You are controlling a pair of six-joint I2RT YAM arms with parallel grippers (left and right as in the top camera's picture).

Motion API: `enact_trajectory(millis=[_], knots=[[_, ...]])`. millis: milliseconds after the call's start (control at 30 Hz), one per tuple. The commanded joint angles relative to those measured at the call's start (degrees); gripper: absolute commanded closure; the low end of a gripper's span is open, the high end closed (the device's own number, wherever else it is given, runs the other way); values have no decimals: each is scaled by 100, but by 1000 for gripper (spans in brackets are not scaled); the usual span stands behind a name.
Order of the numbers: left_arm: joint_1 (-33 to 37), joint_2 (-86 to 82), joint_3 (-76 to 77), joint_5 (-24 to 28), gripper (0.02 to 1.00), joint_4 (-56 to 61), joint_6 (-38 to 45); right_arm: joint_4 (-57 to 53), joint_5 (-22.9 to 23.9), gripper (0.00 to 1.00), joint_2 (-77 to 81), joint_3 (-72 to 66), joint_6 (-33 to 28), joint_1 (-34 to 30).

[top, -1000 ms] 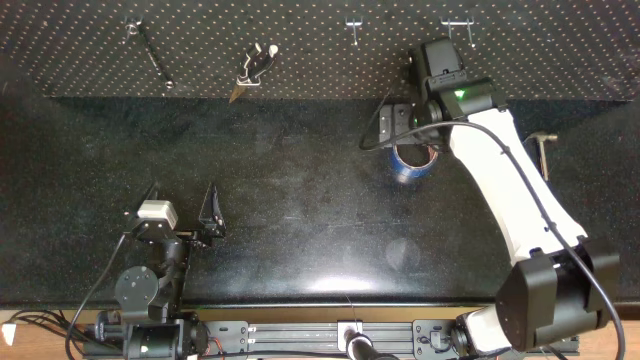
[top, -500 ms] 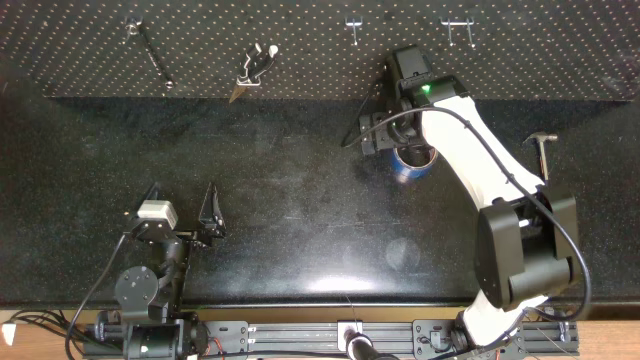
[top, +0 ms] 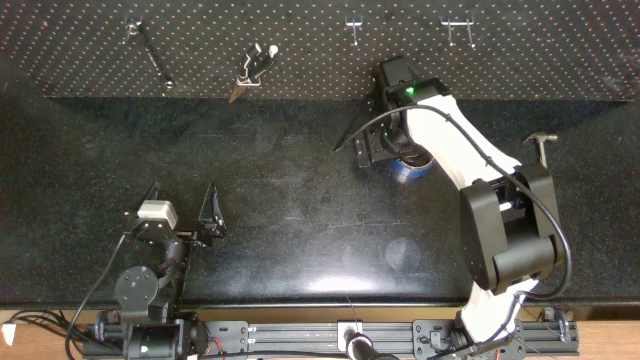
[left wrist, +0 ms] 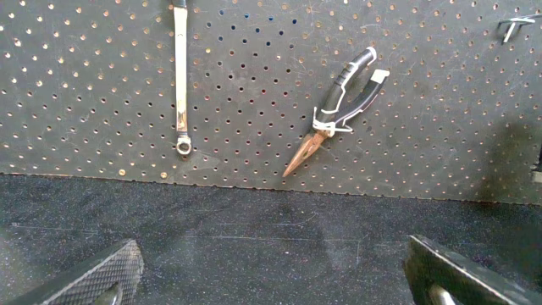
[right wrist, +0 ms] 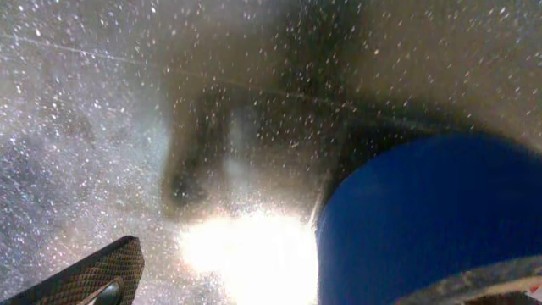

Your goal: Place Tools Onto Pegboard

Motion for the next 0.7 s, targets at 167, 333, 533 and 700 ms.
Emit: enact_trajectory(millis=[167, 333, 533, 700], knots=[[24, -46, -13, 81, 23, -24, 72, -35, -52, 99, 330, -26, -105, 44], [24, -46, -13, 81, 23, -24, 72, -37, -52, 923, 308, -26, -103, 44], [24, -46, -13, 81, 23, -24, 72, 1401, 501, 925, -1620, -1368, 848, 120], [24, -46, -13, 81, 25, -24, 72, 3200, 723, 925, -4170, -3547, 1130, 498]])
